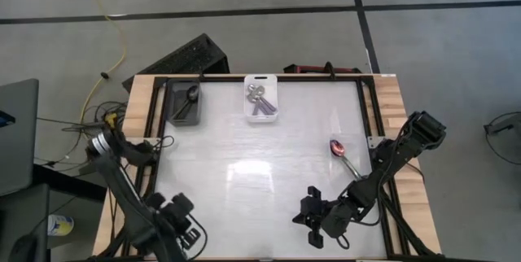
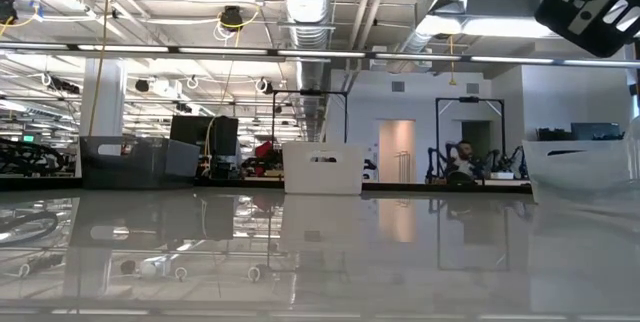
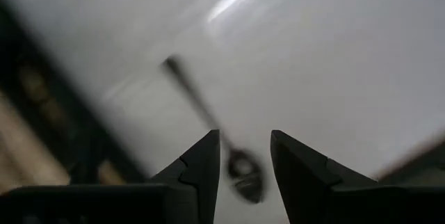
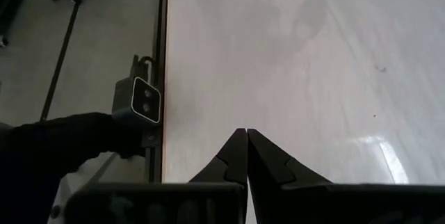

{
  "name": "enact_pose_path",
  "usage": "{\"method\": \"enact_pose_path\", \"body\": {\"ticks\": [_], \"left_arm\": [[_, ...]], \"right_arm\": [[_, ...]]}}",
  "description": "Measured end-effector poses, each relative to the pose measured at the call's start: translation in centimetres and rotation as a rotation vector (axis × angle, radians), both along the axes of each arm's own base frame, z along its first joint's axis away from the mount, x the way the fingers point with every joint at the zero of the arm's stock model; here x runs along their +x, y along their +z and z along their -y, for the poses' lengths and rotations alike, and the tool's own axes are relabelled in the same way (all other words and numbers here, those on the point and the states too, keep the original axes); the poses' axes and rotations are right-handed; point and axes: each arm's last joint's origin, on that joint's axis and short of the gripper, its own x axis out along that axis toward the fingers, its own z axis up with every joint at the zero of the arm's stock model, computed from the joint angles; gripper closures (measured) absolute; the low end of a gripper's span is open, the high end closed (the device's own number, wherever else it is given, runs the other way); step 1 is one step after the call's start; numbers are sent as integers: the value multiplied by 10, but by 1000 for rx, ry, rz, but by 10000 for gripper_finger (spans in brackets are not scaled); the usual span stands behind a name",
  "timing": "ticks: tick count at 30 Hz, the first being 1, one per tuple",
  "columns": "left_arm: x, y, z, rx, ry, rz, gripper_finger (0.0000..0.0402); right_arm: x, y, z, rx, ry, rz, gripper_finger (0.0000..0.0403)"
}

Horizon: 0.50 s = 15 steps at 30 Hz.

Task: Sort silverware by color (type)
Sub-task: Put the black spoon into the black bin

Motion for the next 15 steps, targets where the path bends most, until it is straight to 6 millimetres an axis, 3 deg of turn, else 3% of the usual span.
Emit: {"method": "enact_pose_path", "body": {"ticks": [3,9,15], "left_arm": [[-4,-17,3,68,48,-148,287],[-3,-43,8,41,68,-187,287],[-19,-80,-11,2,116,-280,287]], "right_arm": [[0,0,0,-9,15,0,376],[-1,0,-1,-7,40,-9,376],[-1,0,-1,-28,58,-6,376]]}}
